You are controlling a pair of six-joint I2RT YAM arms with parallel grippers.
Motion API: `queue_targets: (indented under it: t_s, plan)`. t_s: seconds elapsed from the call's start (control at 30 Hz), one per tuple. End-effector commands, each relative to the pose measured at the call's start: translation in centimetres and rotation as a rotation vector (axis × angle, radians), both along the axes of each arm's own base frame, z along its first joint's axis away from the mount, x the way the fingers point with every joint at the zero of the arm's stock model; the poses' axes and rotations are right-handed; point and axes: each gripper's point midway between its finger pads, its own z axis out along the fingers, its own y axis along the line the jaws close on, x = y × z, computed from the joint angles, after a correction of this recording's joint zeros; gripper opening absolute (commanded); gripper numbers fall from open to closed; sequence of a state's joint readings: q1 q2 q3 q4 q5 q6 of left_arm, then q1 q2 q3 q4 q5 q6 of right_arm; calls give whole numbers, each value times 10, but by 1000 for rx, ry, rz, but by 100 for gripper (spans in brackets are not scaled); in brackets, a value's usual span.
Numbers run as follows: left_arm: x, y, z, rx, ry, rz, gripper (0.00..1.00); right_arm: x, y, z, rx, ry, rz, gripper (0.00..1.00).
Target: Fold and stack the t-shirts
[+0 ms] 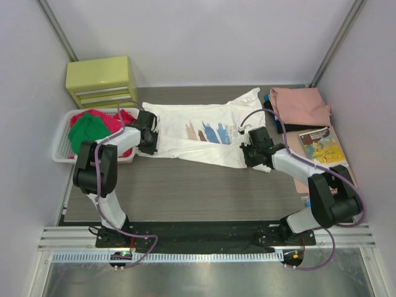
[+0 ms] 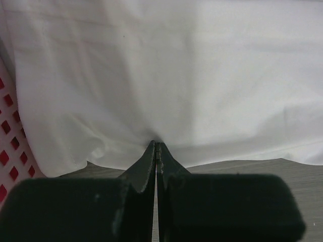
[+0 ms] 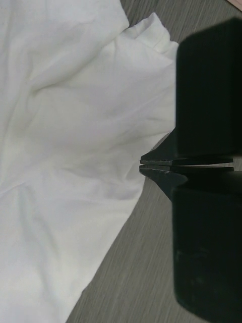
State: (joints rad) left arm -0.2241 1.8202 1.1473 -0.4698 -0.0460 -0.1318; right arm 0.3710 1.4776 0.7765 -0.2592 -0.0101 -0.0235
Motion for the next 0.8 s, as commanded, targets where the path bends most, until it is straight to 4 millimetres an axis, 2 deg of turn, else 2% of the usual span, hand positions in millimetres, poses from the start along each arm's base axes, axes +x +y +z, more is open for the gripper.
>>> queue_targets:
  t_s: [0.0,0.03,0.07,0.13,0.23,0.37,0.5,0.57,0.6,0.63,0.77]
  plan:
    - [-19,1,-2,-26,0,19,0,-9,1,34,51,-67,9,1]
    - [-21,1,-2,-29,-5,19,0,-14,0,33,55,-64,11,1]
    - [-22,1,4,-38,-22,17,0,-14,0,42,65,-93,17,1]
    - [-29,1,4,-48,-20,17,0,-17,2,45,83,-101,28,1]
    - [-32,-1,14,-68,-53,16,0,-17,4,56,101,-120,24,1]
    - [-34,0,24,-78,-98,15,0,-15,0,59,87,-139,17,1]
    - [-36,0,23,-77,-98,12,0,-10,-3,48,57,-128,11,1]
    - [-35,0,21,-76,-94,13,0,-3,-4,32,35,-99,-2,1]
    - [-33,-1,22,-77,-95,13,0,5,-4,33,40,-97,-18,1]
    - [-33,-1,19,-75,-88,12,0,8,-4,17,31,-46,-30,1]
    - [-33,-1,18,-73,-85,9,0,23,-1,4,35,-6,-45,1]
